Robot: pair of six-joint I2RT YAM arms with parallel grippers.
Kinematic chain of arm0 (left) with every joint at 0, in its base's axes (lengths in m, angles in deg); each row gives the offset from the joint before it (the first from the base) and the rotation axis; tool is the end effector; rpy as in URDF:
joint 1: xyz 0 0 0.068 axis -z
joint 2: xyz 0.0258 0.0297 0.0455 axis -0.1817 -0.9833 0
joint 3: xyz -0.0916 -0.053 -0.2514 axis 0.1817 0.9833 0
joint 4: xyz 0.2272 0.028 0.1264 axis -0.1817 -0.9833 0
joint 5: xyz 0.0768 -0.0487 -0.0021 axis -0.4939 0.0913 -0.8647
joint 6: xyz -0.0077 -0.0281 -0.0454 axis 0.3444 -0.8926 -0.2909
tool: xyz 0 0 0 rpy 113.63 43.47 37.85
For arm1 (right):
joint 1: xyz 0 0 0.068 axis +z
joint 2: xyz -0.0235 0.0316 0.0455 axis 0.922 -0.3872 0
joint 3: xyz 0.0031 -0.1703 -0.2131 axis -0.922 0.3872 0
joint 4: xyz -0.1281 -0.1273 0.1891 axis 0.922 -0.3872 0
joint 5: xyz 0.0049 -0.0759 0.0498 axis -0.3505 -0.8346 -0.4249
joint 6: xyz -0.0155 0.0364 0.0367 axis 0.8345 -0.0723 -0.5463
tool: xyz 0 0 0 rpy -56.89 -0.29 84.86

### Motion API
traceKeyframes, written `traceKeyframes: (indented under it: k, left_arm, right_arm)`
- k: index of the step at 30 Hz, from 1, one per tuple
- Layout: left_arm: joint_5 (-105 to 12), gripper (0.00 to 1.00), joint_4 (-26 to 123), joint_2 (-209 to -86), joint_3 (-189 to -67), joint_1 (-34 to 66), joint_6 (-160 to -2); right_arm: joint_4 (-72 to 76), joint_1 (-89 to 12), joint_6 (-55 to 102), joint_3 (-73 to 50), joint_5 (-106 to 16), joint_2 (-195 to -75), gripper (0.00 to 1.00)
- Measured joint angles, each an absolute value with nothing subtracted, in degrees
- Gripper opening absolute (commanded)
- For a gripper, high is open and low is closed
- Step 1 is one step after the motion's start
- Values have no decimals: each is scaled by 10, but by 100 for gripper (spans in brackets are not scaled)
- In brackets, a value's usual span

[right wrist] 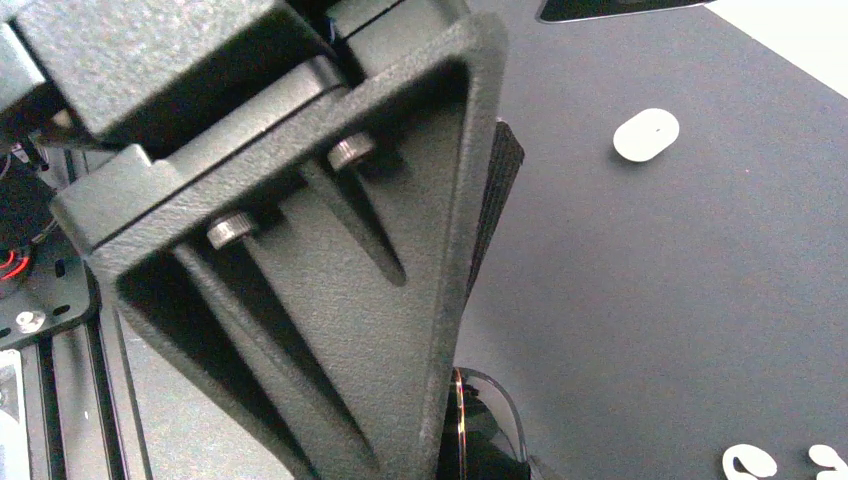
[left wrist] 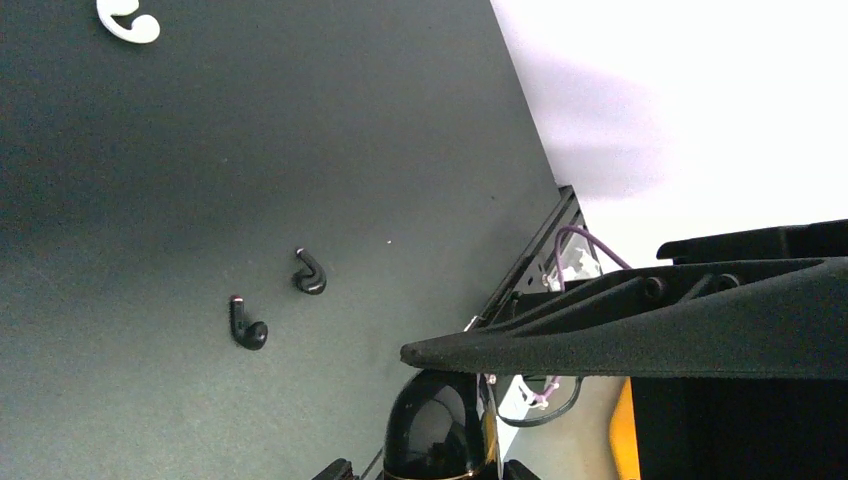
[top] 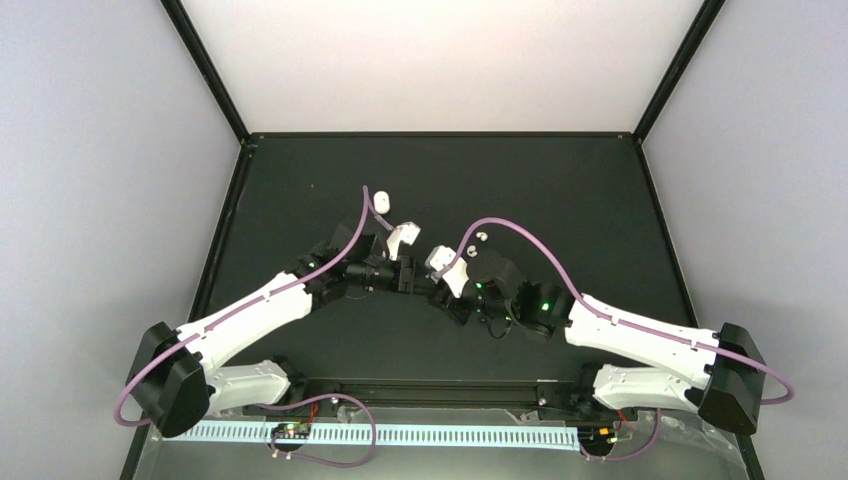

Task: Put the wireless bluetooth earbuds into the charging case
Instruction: Open the charging case.

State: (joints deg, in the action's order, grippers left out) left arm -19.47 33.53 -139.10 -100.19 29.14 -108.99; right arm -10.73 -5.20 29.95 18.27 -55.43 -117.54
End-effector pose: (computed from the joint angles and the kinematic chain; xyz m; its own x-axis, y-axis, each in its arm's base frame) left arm 0.1791 -0.1748 0.2575 -0.9075 0.0739 -0.4135 0.3939 0.4916 -0.7767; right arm 0.1178 0.2184 0.2738 -0.2472 -0.4584 -0.8537 -0.8636 0.5037 -0.0203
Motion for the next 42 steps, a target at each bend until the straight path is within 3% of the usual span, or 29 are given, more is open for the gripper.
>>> traceKeyframes:
  k: [9, 15, 24, 27, 36, 42]
  left_arm:
    - [-190, 18, 339, -1391, -1005, 291, -1090]
    - [-193, 2, 340, -1391, -1005, 291, -1090]
    - [-195, 2, 336, -1375, -1008, 292, -1084]
    - [-200, 1, 330, -1357, -1013, 284, -1069]
    - [-215, 1, 324, -1244, -1025, 222, -958]
    - [-170, 2, 378, -1126, -984, 221, -886]
  right_arm:
    - [-108, -52, 302, 172, -554, -1188, 42]
    - [-110, -52, 303, 168, -555, -1193, 52]
    - [-114, -52, 281, 142, -553, -1187, 90]
    - [-136, -52, 256, 117, -553, -1170, 98]
    - [-146, -69, 192, 33, -553, -1059, 99]
    - [-147, -70, 166, 35, -498, -1051, 96]
